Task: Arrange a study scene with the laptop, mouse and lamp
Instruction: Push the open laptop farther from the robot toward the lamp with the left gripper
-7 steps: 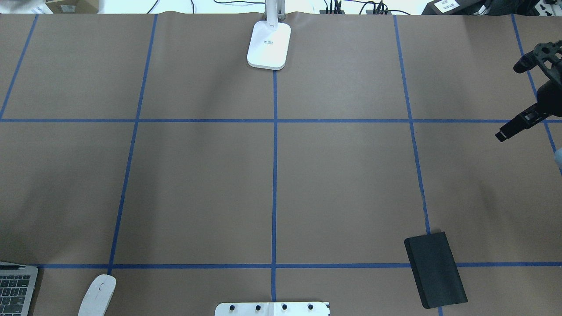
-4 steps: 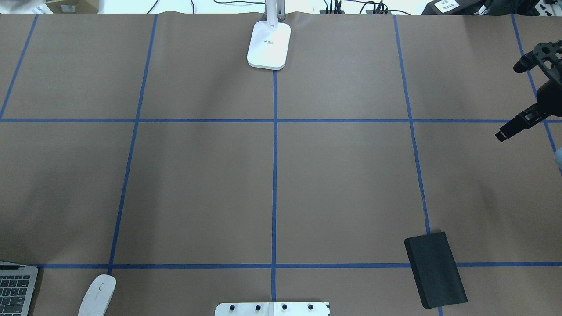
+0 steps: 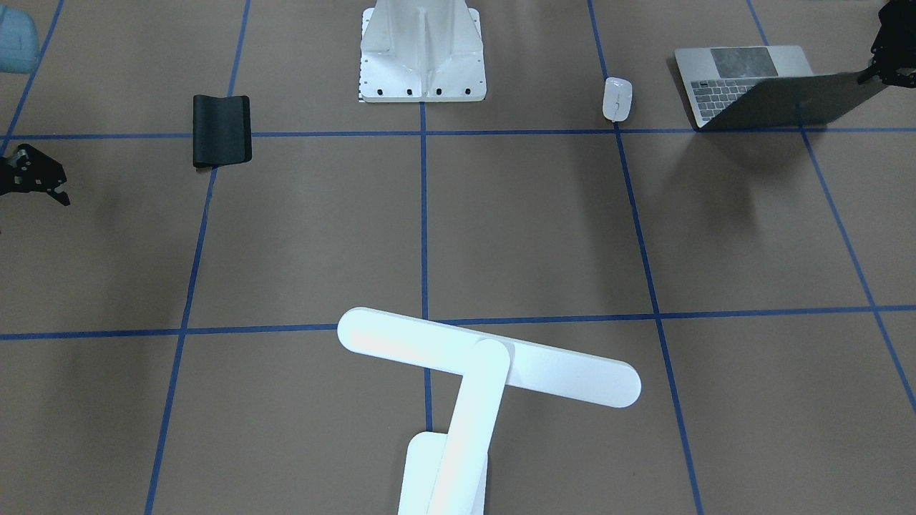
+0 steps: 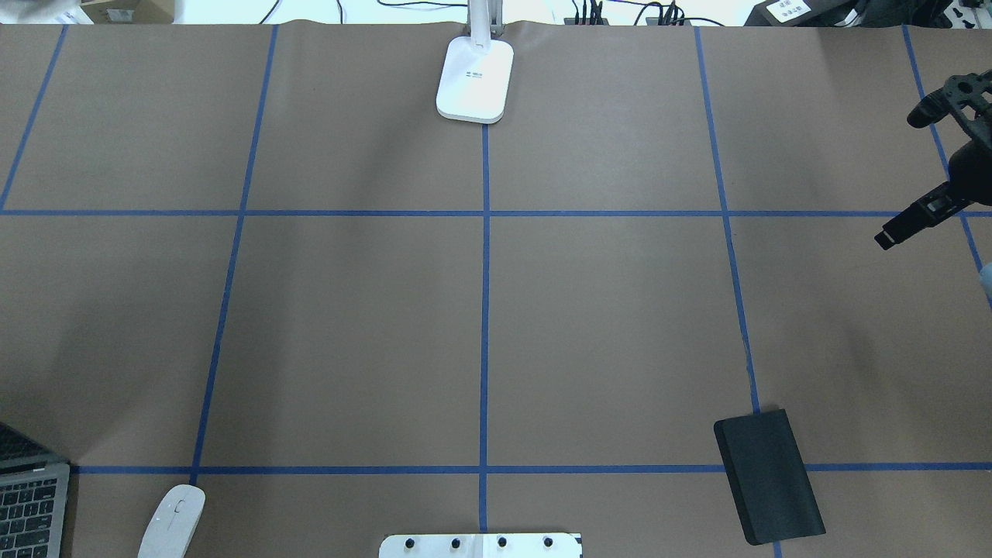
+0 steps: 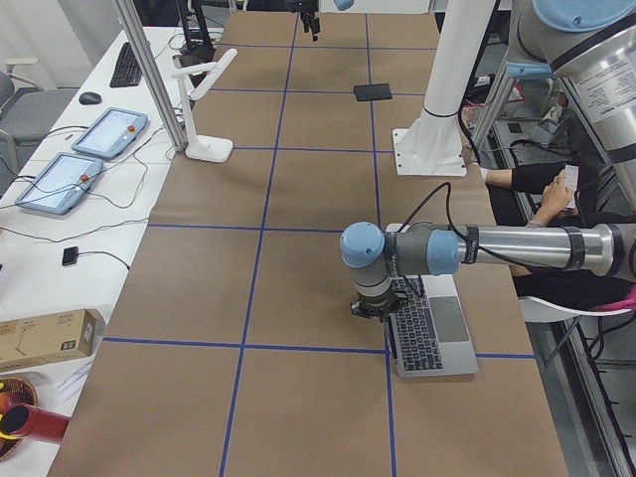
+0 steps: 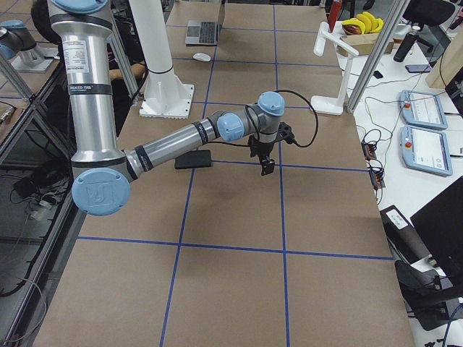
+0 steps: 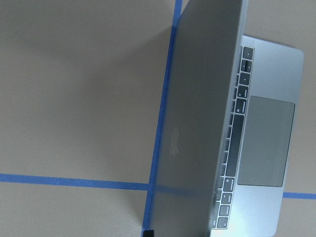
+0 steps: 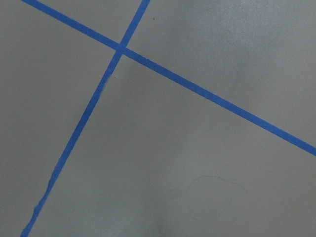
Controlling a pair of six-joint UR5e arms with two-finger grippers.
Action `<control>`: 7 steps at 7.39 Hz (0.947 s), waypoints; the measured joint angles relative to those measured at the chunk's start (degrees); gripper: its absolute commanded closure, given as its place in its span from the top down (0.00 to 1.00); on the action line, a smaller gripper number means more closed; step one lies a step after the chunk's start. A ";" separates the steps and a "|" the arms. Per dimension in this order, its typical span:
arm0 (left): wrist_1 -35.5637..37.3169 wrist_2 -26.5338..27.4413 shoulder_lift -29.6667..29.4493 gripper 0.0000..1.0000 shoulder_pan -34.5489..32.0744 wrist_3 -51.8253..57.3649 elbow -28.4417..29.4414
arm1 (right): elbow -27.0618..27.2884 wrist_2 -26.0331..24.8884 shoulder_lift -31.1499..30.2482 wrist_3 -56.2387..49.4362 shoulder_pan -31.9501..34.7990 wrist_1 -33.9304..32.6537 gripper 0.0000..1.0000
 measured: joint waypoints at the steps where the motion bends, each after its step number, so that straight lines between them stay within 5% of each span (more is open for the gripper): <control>1: 0.11 -0.02 0.02 0.04 -1.08 -0.01 -0.35 | 0.03 0.00 -0.01 -0.01 0.00 0.00 1.00; 7: 0.49 -0.65 -0.79 0.04 -5.14 0.00 -3.07 | 1.66 -0.16 1.45 0.42 0.13 -0.14 1.00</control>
